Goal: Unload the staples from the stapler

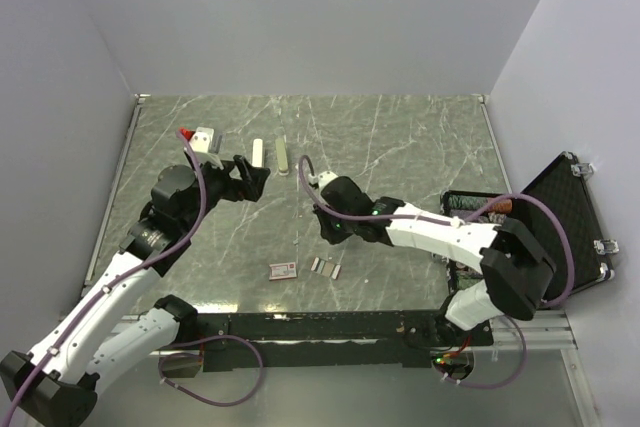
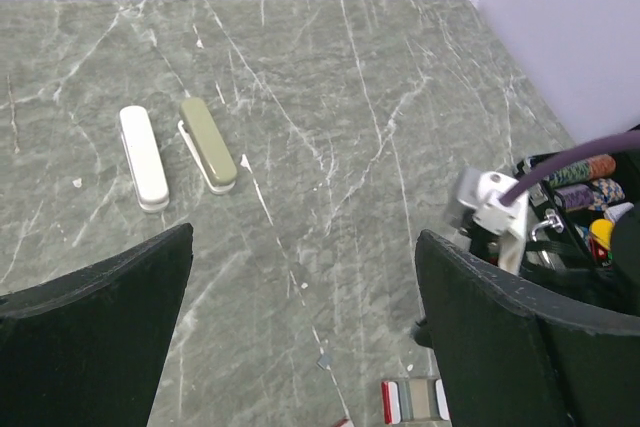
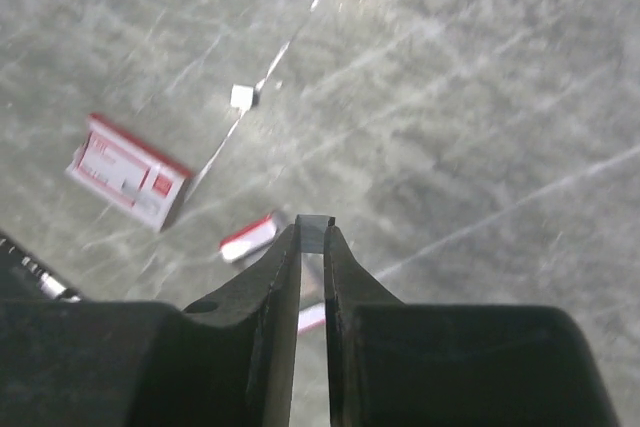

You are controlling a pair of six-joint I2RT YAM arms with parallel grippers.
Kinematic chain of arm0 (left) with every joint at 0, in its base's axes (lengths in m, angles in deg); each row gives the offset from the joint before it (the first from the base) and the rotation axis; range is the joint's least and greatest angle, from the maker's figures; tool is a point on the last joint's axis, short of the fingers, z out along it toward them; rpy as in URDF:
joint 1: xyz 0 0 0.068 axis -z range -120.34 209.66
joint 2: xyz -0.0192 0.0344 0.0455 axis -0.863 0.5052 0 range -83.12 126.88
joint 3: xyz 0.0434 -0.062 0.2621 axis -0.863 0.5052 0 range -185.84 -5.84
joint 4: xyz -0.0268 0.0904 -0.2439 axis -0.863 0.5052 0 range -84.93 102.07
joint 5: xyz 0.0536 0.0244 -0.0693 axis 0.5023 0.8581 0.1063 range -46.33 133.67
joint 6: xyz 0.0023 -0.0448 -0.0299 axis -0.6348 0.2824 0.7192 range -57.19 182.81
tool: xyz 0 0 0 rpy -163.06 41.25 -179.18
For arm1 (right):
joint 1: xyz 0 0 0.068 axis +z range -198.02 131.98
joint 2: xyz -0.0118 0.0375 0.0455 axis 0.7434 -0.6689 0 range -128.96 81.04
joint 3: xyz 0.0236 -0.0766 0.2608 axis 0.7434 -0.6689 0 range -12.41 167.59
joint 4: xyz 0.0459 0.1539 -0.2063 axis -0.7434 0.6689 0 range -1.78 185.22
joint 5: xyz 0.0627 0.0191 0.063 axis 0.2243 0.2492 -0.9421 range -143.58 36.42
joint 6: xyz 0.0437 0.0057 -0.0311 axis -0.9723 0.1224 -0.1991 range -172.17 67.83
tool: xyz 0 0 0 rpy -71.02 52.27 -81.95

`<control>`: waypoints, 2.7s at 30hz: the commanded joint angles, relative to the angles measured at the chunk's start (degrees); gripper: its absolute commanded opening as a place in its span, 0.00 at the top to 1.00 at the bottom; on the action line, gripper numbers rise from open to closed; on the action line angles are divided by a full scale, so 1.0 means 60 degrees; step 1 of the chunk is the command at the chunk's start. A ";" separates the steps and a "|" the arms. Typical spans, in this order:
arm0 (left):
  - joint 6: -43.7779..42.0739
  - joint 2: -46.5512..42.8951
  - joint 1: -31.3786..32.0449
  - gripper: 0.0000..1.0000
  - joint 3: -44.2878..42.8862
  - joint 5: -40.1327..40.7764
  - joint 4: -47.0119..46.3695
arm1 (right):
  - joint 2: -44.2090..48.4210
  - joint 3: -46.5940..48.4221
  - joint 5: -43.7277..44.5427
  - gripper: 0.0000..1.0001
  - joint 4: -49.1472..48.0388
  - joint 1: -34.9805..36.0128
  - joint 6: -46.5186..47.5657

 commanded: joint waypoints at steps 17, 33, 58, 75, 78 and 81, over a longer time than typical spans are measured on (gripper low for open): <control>0.0178 -0.0199 -0.0050 0.03 0.0094 0.0212 -0.0237 | 0.0456 -0.1046 -0.0573 0.88 0.0406 0.1219 -0.1732; 0.0163 -0.0156 -0.0050 0.03 0.0094 0.0212 -0.0222 | -0.0189 -0.1002 -0.0075 0.87 0.0464 0.1424 -0.1834; 0.0177 -0.0082 -0.0065 0.03 0.0094 0.0212 -0.0222 | -0.0717 -0.0958 0.0233 0.72 0.0274 0.1482 -0.1937; 0.0163 -0.0024 -0.0064 0.03 0.0108 0.0168 -0.0252 | 0.0030 0.0168 0.0891 0.60 0.0991 0.1556 -0.1469; 0.0178 -0.0068 -0.0079 0.03 0.0094 0.0198 -0.0237 | -0.0306 0.0622 0.0951 0.57 0.0992 0.1556 -0.1308; 0.0148 -0.0126 -0.0079 0.03 0.0079 0.0314 -0.0193 | -0.0657 0.0887 0.0834 0.55 0.0730 0.1556 -0.1190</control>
